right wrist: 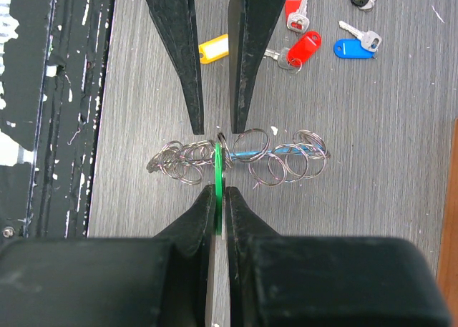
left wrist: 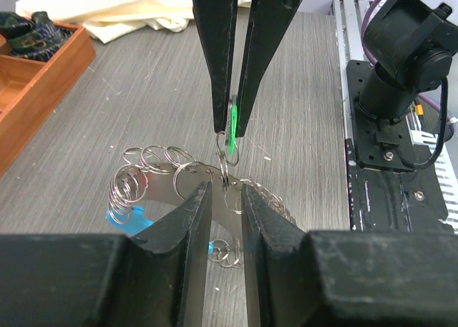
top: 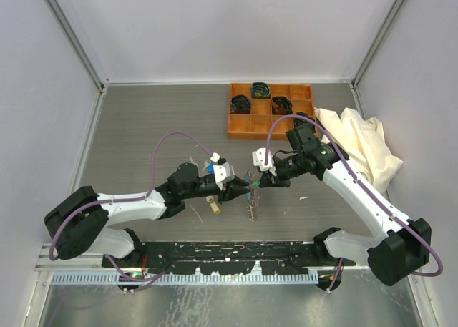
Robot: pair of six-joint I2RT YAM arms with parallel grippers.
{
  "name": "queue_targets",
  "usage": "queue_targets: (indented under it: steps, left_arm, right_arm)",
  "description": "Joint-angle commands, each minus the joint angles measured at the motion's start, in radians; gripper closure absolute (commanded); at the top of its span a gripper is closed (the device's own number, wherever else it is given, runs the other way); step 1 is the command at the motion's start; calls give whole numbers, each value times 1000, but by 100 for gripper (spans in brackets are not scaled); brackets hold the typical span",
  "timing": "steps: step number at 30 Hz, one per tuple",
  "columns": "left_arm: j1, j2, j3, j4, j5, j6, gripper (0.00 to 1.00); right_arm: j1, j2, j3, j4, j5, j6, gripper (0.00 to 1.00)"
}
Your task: Remove the keys from the keyring
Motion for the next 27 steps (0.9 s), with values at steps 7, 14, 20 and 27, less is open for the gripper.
queue_targets:
  steps: [7,14,20,27]
  left_arm:
    - [3,17,37,78,8,-26,76]
    - [4,26,44,82,5,-33,77]
    - [4,24,49,83,5,-40,79]
    - [3,27,64,58,1,-52,100]
  right_arm:
    - [-1,-26,42,4,-37,-7,99]
    - [-1,-26,43,3,-38,-6,99]
    - [-1,-25,44,3,-40,-6,99]
    - [-2,-27,44,0,-44,-10,99]
